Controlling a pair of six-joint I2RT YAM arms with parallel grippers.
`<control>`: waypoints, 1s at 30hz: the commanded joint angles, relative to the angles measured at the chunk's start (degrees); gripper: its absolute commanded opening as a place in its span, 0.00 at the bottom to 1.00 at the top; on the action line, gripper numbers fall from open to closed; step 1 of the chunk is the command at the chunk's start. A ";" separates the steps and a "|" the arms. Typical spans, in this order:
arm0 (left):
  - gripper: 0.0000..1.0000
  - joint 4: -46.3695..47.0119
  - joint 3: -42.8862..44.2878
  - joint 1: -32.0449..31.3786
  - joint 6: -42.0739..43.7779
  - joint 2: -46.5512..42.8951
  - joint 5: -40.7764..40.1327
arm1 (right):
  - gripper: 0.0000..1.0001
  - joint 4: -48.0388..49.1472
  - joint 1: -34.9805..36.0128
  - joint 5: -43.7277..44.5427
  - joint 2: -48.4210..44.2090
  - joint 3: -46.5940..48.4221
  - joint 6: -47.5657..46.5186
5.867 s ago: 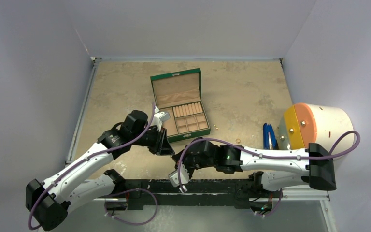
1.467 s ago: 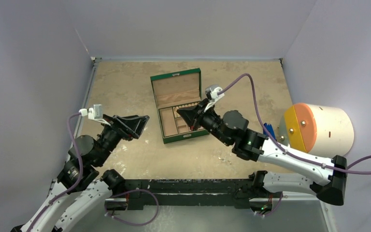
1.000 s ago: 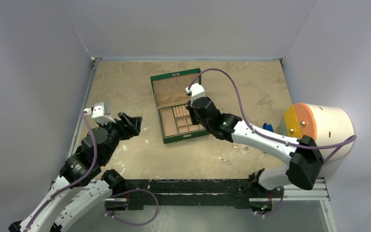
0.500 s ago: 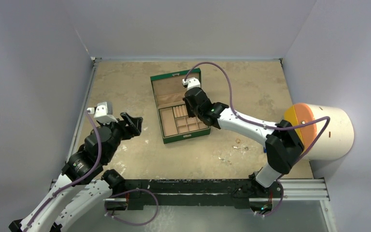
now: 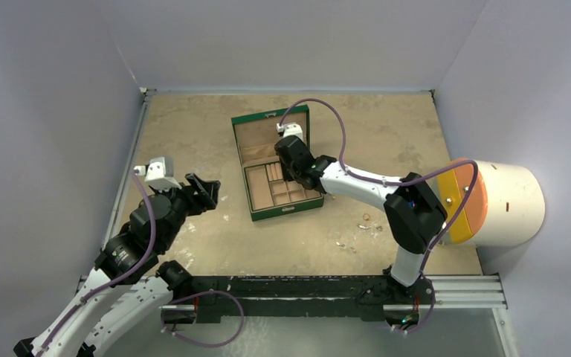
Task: Organize the mixed jewelry
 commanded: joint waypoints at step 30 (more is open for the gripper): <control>0.72 1.58 -0.61 0.42 1.08 -0.42 1.03 | 0.00 1.09 -0.99 3.24 8.06 4.50 4.34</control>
